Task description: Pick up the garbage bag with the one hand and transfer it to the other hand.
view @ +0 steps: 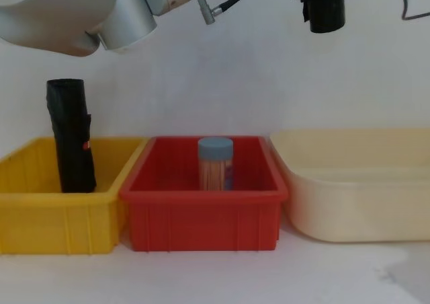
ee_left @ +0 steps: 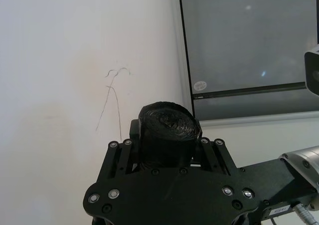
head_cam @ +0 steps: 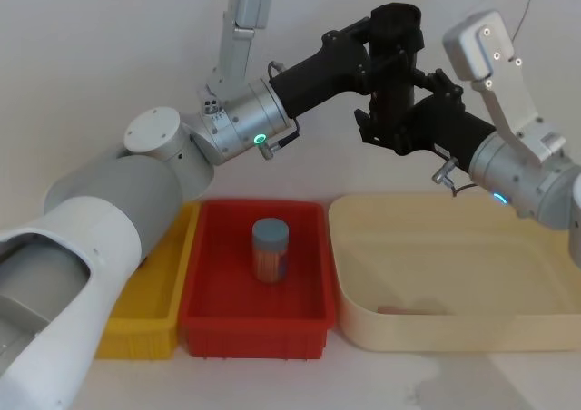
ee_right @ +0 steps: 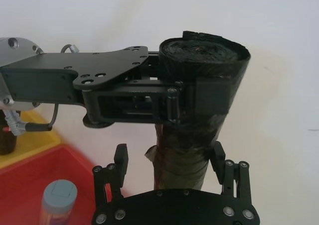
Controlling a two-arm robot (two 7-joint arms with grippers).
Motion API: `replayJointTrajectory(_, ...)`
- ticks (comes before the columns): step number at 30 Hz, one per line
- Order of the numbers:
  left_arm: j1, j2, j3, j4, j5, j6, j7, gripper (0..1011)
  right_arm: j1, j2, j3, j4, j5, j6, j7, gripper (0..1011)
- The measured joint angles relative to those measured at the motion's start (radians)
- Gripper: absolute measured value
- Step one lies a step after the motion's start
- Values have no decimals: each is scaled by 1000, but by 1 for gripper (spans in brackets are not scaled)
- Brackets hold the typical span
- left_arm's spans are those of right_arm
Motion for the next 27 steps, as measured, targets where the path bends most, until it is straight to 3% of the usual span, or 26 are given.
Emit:
replayJointTrajectory(12,0,0,0,0,0,0,0,540,25,-30,-9,40,-13,-8,-2,973)
replayJointTrajectory(19,0,0,0,0,0,0,0,540,32,-39,-12,51,-17,-11,-4,815)
replayJointTrajectory(25,0,0,0,0,0,0,0,540,36,-43,-13,57,-19,-12,-5,623)
replayJointTrajectory(27,0,0,0,0,0,0,0,540,37,-44,-13,58,-19,-12,-5,606)
